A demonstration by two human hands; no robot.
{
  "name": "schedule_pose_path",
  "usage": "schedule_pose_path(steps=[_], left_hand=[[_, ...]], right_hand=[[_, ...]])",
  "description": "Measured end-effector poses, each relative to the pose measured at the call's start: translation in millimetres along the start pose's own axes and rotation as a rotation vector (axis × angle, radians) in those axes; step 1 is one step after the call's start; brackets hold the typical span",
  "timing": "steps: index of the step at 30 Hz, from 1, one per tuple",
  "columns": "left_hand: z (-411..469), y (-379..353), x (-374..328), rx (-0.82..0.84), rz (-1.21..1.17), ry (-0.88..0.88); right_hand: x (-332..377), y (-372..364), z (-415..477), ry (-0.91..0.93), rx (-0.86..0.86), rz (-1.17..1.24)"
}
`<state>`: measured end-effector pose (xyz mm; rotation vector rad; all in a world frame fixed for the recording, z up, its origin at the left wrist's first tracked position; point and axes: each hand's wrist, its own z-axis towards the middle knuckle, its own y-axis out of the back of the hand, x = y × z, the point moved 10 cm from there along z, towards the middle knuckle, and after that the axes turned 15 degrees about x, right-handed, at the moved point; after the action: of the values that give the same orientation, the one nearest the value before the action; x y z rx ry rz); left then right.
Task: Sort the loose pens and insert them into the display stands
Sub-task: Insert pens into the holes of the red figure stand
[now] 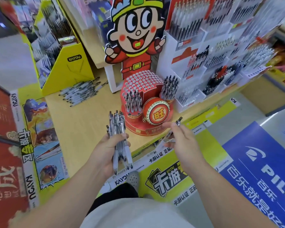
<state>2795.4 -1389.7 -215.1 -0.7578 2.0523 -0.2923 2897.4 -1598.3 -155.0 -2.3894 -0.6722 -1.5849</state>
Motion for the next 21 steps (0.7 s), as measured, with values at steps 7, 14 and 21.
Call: schedule_pose_path(steps=[7, 14, 21], left_hand=[[31, 18, -28, 0.012, -0.019, -0.042], [52, 24, -53, 0.014, -0.024, -0.05], [62, 18, -55, 0.0, -0.036, -0.028]], right_hand=[[62, 3, 42, 0.173, -0.079, -0.386], [71, -6, 72, 0.203, -0.123, -0.419], [69, -17, 98, 0.213, -0.065, -0.579]])
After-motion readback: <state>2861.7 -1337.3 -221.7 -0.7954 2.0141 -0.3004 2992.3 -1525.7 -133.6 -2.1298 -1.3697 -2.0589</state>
